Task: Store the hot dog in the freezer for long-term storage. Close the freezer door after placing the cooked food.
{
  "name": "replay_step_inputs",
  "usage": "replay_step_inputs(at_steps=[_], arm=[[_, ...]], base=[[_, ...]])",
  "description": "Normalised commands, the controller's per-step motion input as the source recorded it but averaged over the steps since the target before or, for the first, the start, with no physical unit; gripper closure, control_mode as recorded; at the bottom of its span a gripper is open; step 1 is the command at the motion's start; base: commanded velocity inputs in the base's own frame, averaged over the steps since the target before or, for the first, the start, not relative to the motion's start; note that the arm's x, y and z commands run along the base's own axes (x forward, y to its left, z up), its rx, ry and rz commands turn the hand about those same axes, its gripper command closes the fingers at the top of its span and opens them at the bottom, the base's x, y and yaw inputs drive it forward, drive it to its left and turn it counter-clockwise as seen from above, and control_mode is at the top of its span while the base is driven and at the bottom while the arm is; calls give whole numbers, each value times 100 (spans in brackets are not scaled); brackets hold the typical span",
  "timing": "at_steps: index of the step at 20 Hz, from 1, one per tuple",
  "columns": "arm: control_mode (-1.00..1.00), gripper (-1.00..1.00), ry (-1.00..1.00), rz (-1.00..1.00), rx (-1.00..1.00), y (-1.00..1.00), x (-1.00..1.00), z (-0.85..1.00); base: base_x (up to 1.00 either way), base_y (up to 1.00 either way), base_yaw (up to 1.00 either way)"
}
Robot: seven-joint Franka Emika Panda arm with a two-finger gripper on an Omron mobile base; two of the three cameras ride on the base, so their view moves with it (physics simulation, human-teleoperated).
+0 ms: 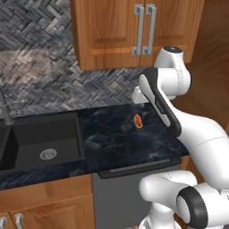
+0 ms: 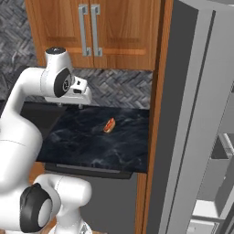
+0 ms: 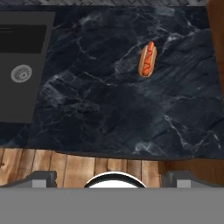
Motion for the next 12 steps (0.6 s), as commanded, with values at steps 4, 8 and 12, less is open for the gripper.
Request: replay_step_inputs(at_steps=[4,8,12], arm=[[100,-100,0,0,0,0,0,0],[100,-100,0,0,0,0,0,0],[100,-100,0,0,0,0,0,0]], base=[[0,0,-2],[0,0,-10],[0,0,-24]])
